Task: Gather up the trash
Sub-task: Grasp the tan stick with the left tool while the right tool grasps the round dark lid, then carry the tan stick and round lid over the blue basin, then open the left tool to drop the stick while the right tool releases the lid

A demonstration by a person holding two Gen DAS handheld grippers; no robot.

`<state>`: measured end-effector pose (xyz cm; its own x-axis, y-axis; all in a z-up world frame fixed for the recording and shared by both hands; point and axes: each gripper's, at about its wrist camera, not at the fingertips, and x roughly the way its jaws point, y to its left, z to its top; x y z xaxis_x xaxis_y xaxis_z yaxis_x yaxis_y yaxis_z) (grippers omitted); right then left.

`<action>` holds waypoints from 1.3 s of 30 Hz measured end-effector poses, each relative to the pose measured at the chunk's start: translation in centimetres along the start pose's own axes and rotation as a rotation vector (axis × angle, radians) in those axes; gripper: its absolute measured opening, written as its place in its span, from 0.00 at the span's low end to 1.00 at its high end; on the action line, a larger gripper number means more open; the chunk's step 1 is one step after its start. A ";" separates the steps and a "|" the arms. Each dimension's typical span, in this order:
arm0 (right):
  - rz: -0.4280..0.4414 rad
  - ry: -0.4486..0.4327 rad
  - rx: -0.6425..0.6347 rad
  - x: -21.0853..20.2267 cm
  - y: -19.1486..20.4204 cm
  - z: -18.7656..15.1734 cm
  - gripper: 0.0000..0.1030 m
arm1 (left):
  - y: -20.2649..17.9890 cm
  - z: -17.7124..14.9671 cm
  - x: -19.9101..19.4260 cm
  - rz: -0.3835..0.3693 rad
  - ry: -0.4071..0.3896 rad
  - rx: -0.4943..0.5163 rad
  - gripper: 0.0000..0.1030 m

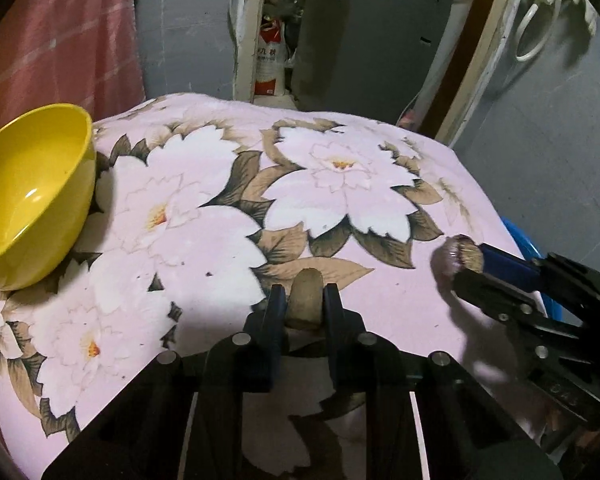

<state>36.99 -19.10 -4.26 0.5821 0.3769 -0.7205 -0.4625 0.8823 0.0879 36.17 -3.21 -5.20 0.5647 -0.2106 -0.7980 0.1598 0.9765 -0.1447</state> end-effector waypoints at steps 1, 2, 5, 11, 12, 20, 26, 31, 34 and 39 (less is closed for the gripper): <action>-0.003 -0.020 0.020 -0.6 -0.4 -0.3 0.37 | -0.3 0.0 -0.2 -0.006 -0.011 -0.001 0.15; -0.006 -0.036 0.033 -1.2 -0.7 -0.5 0.37 | -0.6 0.0 -0.4 -0.011 -0.021 -0.002 0.15; -0.036 -0.123 0.080 -3.8 -1.9 -1.4 0.37 | -2.2 -0.3 -1.1 -0.032 -0.065 0.010 0.15; -0.162 -0.322 0.138 -10.2 -4.0 -3.1 0.37 | -7.7 -0.5 -4.2 -0.164 -0.249 0.047 0.15; -0.188 -0.356 0.146 -11.5 -4.6 -3.5 0.37 | -8.7 -0.4 -4.7 -0.185 -0.278 0.055 0.15; -0.329 -0.447 0.225 -17.4 -9.6 -5.7 0.37 | -17.2 1.4 -6.0 -0.309 -0.385 0.147 0.15; -0.361 -0.399 0.277 -17.6 -12.5 -7.2 0.37 | -21.5 2.1 -4.1 -0.339 -0.325 0.197 0.15; -0.364 -0.367 0.295 -16.7 -14.2 -7.9 0.37 | -23.0 2.4 -2.1 -0.341 -0.268 0.196 0.15; -0.357 -0.335 0.306 -15.8 -15.0 -8.0 0.38 | -23.4 2.2 -1.0 -0.339 -0.229 0.194 0.15; -0.352 -0.331 0.332 -15.7 -15.1 -8.6 0.45 | -23.5 1.5 -0.3 -0.326 -0.214 0.194 0.24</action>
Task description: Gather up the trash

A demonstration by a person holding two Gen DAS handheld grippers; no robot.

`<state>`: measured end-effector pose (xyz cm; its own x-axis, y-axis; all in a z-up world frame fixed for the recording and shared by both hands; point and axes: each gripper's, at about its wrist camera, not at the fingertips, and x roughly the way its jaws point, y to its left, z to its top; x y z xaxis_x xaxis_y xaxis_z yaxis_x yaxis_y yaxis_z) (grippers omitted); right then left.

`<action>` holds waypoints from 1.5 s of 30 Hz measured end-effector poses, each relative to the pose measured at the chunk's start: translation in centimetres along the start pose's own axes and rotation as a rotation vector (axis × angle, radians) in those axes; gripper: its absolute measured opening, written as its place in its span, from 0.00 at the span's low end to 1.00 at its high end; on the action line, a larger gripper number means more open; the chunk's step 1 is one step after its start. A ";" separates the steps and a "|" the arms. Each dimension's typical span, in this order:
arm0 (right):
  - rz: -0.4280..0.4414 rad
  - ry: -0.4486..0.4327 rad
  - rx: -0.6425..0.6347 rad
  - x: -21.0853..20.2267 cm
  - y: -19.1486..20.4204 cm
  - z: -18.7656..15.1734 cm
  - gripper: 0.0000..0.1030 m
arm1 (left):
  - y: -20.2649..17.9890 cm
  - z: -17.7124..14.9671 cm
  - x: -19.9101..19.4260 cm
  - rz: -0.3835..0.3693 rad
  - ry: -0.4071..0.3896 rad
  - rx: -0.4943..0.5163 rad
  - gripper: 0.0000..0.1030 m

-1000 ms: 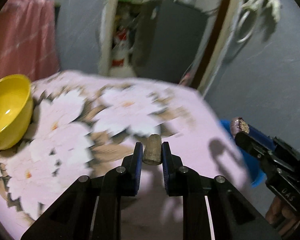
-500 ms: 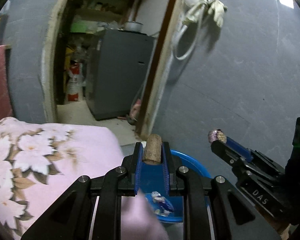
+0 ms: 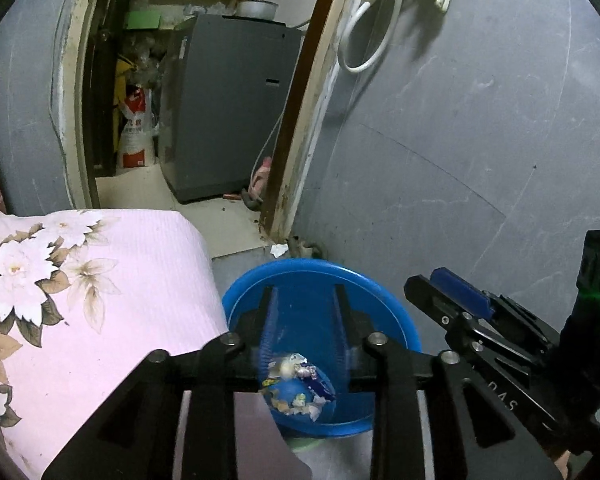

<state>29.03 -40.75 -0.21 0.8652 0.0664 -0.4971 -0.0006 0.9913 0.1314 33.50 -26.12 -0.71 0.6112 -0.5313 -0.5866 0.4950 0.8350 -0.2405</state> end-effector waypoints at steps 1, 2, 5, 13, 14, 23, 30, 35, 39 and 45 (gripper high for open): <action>0.003 -0.003 0.003 -0.3 0.0 -0.1 0.45 | 0.1 0.0 -0.2 0.002 -0.005 -0.005 0.24; 0.003 -0.007 0.004 -0.6 0.0 -0.1 0.46 | 0.1 -0.2 -0.5 0.003 -0.008 -0.010 0.25; 0.004 -0.028 0.014 -2.5 0.3 -0.1 0.47 | -0.2 -1.1 -2.6 0.014 -0.031 -0.012 0.25; 0.032 -0.111 0.040 -10.0 1.8 -1.3 0.64 | -1.1 -3.8 -11.2 0.052 -0.151 -0.016 0.46; 0.039 -0.123 0.044 -11.4 2.2 -1.7 0.70 | -1.2 -4.4 -12.4 0.060 -0.165 -0.015 0.50; 0.056 -0.212 0.056 -19.4 4.8 -5.8 0.97 | -3.7 -9.8 -21.3 0.114 -0.285 -0.002 0.89; 0.034 -0.233 0.029 -22.4 6.1 -8.5 1.00 | -3.8 -13.7 -25.1 0.153 -0.327 0.005 0.95; 0.025 -0.218 0.018 -23.3 6.3 -10.0 1.00 | -3.2 -16.0 -25.9 0.187 -0.306 -0.011 0.95; 0.021 -0.190 0.025 -23.3 6.4 -11.0 1.00 | -2.8 -17.0 -26.0 0.204 -0.290 -0.020 0.95; 0.020 -0.181 0.041 -23.4 6.1 -11.4 1.00 | -2.5 -17.3 -25.9 0.216 -0.289 -0.014 0.95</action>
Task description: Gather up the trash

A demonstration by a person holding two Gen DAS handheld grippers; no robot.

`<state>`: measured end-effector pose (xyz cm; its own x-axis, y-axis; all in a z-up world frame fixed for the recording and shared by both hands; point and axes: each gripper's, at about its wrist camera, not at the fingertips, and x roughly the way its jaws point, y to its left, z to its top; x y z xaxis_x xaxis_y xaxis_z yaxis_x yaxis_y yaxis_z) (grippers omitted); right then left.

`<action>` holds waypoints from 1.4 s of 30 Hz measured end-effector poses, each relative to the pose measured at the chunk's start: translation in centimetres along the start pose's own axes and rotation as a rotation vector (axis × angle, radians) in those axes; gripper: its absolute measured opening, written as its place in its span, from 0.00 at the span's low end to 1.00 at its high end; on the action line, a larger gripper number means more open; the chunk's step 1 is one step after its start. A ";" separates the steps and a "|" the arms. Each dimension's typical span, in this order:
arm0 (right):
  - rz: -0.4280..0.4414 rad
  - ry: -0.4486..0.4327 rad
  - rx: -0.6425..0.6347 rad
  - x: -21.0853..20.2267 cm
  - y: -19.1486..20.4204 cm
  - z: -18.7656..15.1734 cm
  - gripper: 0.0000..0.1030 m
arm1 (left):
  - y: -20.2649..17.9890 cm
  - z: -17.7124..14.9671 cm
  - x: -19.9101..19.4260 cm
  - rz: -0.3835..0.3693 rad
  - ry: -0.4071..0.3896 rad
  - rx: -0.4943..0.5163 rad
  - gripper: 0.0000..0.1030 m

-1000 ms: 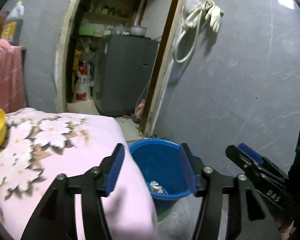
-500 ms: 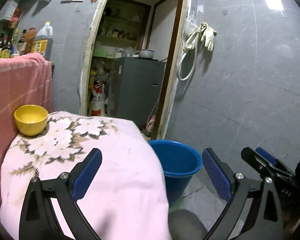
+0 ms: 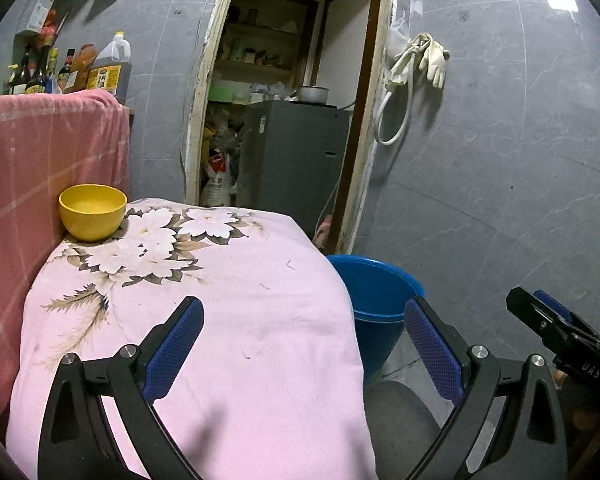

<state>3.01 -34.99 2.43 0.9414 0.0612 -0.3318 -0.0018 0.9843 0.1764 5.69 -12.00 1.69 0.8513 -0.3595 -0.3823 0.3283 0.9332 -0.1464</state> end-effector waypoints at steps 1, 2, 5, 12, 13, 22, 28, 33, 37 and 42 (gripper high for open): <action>0.001 0.000 0.000 0.0 0.0 0.1 1.00 | -0.1 0.0 0.0 0.002 0.000 0.004 0.95; 0.000 0.001 0.000 0.0 0.0 0.1 1.00 | -0.1 0.0 0.0 0.004 -0.001 0.007 0.95; 0.001 0.001 0.000 0.0 0.0 0.1 1.00 | 0.0 -0.1 0.0 0.005 -0.002 0.014 0.95; 0.001 -0.001 -0.001 0.0 0.1 0.1 1.00 | 0.2 -0.1 0.0 0.007 -0.002 0.017 0.95; 0.001 0.000 -0.001 0.0 0.1 0.0 1.00 | 0.2 -0.1 0.0 0.007 -0.002 0.016 0.95; 0.001 0.001 0.001 0.0 0.2 0.0 1.00 | 0.4 -0.1 0.0 0.007 -0.002 0.019 0.95; 0.002 0.003 0.002 0.0 0.2 0.0 1.00 | 0.6 -0.1 0.0 0.007 0.001 0.016 0.95; -0.001 0.010 0.001 0.1 0.3 -0.1 1.00 | 0.7 -0.1 0.3 0.033 0.017 0.032 0.95; -0.001 0.018 0.002 0.4 0.6 -0.1 1.00 | 0.8 -0.3 1.0 0.074 0.040 0.057 0.95; 0.000 0.030 0.003 0.9 0.6 -0.2 1.00 | 1.4 -0.7 1.4 0.079 0.044 0.058 0.95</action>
